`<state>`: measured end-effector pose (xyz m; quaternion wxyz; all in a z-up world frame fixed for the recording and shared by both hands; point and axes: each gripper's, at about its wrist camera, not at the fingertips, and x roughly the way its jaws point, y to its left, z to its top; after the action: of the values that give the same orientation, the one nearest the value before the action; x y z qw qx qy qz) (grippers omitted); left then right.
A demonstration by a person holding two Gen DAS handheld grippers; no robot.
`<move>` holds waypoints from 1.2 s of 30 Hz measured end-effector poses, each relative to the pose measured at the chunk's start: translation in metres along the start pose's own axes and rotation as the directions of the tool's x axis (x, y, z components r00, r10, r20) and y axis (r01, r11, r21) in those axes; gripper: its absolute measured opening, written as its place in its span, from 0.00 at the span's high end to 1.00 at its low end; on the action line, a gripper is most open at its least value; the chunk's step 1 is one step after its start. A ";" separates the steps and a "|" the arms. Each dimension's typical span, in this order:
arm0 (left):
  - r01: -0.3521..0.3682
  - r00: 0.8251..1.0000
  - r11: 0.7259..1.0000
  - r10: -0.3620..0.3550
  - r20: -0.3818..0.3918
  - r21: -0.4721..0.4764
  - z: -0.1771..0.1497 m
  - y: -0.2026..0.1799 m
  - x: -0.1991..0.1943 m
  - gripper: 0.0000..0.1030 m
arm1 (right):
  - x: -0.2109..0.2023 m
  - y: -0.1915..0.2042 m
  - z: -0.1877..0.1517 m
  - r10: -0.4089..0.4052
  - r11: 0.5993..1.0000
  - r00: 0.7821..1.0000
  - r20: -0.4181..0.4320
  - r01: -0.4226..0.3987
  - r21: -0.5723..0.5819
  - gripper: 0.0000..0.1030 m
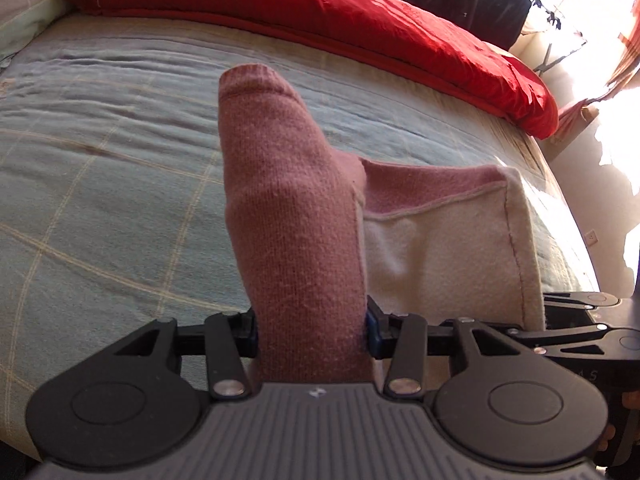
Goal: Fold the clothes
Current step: 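Lift the pinched edge and fold the sweater in half with both grippers, then lay the fold down and open both grippers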
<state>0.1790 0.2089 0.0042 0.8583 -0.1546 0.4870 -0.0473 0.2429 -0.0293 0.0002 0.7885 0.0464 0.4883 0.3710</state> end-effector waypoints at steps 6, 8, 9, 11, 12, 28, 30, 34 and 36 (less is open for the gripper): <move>-0.063 0.998 0.997 0.064 0.019 -0.052 0.011 0.075 -0.021 0.57 | 0.054 0.057 0.024 0.035 0.999 0.999 -0.042 -0.036 -0.037 0.64; -0.080 0.996 0.995 0.082 0.022 -0.064 0.015 0.093 -0.025 0.57 | 0.073 0.074 0.032 0.042 0.998 0.998 -0.054 -0.044 -0.045 0.64; -0.089 0.996 0.994 0.090 0.023 -0.071 0.017 0.103 -0.027 0.57 | 0.082 0.082 0.036 0.046 0.998 0.997 -0.059 -0.049 -0.049 0.64; -0.105 0.994 0.991 0.107 0.023 -0.081 0.021 0.122 -0.031 0.57 | 0.097 0.096 0.041 0.054 0.997 0.996 -0.067 -0.057 -0.047 0.64; -0.113 0.993 0.990 0.116 0.023 -0.086 0.023 0.131 -0.032 0.57 | 0.104 0.102 0.044 0.058 0.997 0.996 -0.069 -0.062 -0.047 0.64; -0.210 0.977 0.974 0.211 0.007 -0.080 0.060 0.227 -0.009 0.57 | 0.198 0.158 0.056 0.074 0.994 0.997 -0.027 -0.072 0.077 0.63; -0.230 0.973 0.971 0.231 0.012 -0.066 0.065 0.231 -0.006 0.57 | 0.205 0.159 0.055 0.091 0.991 0.996 -0.023 -0.088 0.105 0.63; -0.253 0.967 0.967 0.253 0.005 -0.042 0.074 0.237 0.005 0.57 | 0.220 0.156 0.052 0.109 0.980 0.994 -0.006 -0.107 0.171 0.63; -0.258 0.966 0.965 0.258 -0.004 -0.038 0.075 0.239 0.013 0.57 | 0.226 0.150 0.051 0.103 0.977 0.995 -0.007 -0.100 0.187 0.63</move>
<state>0.2332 0.4486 -0.0450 0.8544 -0.1061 0.5032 0.0744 0.2591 0.2362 -0.0745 0.7567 0.1417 0.5244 0.3637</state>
